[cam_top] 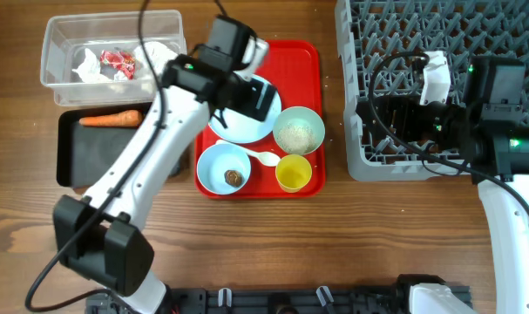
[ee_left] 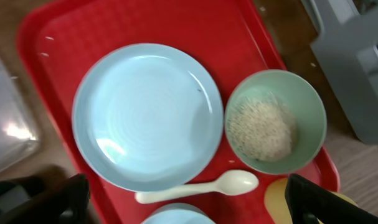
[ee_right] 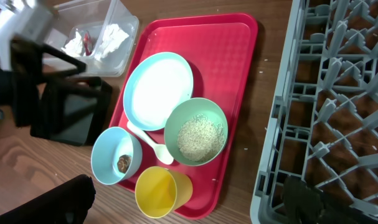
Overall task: Sort waste into correct bins and load items into the dishwasher rack
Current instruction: 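Carry wrapper with left gripper and drop into clear bin, then reach left gripper to light-blue rice bowl and grasp its rim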
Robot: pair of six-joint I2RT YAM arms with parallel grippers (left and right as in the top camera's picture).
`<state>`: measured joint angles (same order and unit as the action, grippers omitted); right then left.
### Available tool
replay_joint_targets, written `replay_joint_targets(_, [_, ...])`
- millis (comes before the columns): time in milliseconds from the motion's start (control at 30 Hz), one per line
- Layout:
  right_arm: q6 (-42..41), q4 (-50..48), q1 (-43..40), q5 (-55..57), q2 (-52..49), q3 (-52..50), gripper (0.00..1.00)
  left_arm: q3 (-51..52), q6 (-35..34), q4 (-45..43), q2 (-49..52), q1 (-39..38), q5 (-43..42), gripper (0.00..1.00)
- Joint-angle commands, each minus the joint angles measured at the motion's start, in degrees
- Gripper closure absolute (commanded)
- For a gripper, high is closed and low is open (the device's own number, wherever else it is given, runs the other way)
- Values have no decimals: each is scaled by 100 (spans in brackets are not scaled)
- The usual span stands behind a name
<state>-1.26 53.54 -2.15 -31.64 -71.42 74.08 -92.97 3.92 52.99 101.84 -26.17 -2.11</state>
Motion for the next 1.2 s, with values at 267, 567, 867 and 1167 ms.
replay_joint_targets(267, [-35,-125,9,33,-50,122,0,68,-787,857,243,-197,-732,0])
replay_joint_targets(567, [-31,-114,9,188,-50,122,0,304,-1040,-350,1019,-212,-730,0])
replay_joint_targets(867, [-31,-55,9,356,-50,122,1,302,-1040,-560,1239,-299,-750,0])
replay_joint_targets(1167, [-28,-83,9,363,-50,122,0,302,-566,-1390,1248,-367,-846,0])
